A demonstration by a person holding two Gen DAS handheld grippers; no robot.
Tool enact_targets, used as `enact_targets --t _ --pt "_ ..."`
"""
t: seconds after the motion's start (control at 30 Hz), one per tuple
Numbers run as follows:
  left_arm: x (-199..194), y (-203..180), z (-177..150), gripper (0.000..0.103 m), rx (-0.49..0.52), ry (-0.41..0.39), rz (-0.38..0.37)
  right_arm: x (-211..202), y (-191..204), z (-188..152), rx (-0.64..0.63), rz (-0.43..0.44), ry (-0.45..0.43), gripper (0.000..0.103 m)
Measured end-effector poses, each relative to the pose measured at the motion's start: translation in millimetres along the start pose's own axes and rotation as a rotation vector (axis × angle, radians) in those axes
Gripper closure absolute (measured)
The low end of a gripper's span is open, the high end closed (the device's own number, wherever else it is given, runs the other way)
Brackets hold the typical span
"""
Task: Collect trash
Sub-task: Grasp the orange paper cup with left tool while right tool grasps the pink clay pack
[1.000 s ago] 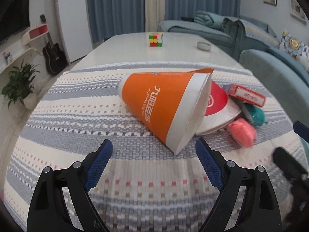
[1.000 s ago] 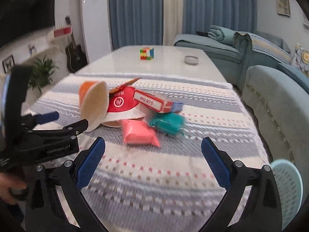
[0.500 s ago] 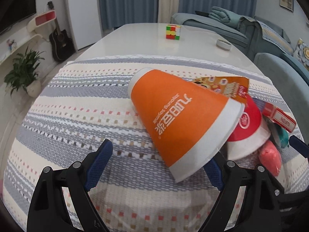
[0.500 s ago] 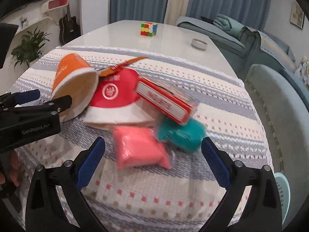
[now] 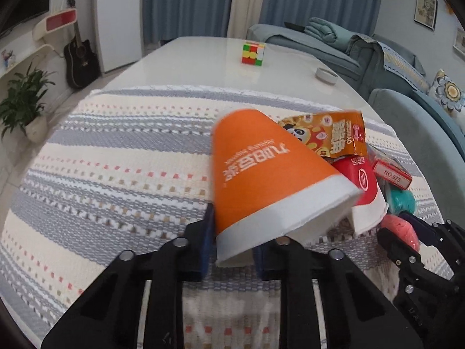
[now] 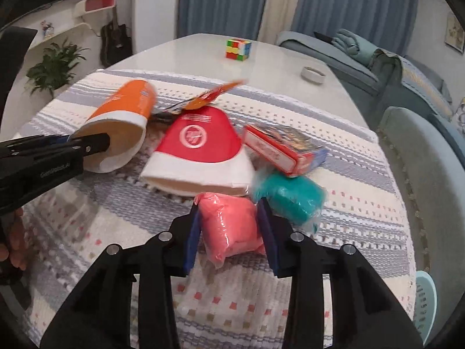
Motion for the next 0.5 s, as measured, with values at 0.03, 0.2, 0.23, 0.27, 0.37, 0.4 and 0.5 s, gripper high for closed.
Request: enact_targets --t 0.03,0.2,0.23,0.27,0.37,0.4,0.5 --pt "-4 2 0 0.088 -0.002 -0.011 0.003 -2 -1 1 0.012 0.008 -0.009 0.072" --pt "-25 14 6 0.101 -0.011 -0.063 -0.006 -25 -27 13 0.194 0.139 -0.063 0.074" --pt "-28 15 7 0.102 -0.010 -0.069 -0.009 -31 -31 15 0.221 0.158 -0.076 0.074" --pt "-33 17 8 0.102 -0.012 -0.079 -0.013 -39 -37 17 0.254 0.178 -0.093 0.074" --pt "-50 21 9 0.102 -0.019 -0.107 -0.023 -62 -52 18 0.331 0.229 -0.132 0.074" --pt "-56 21 9 0.102 -0.022 -0.114 -0.031 -69 -56 17 0.355 0.245 -0.142 0.074" --pt "-74 20 6 0.102 -0.021 -0.130 -0.043 -91 -69 15 0.399 0.247 -0.181 0.074"
Point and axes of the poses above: each gripper's, at about its wrist camera, not at the fingertips, and x roughly the way its jaws point, y to its left, z to its top, the point moved 2 cm from there along x, roughly the way its jaws point, and after that the axes turned 6 degrees about x, right-handed, at the moved point
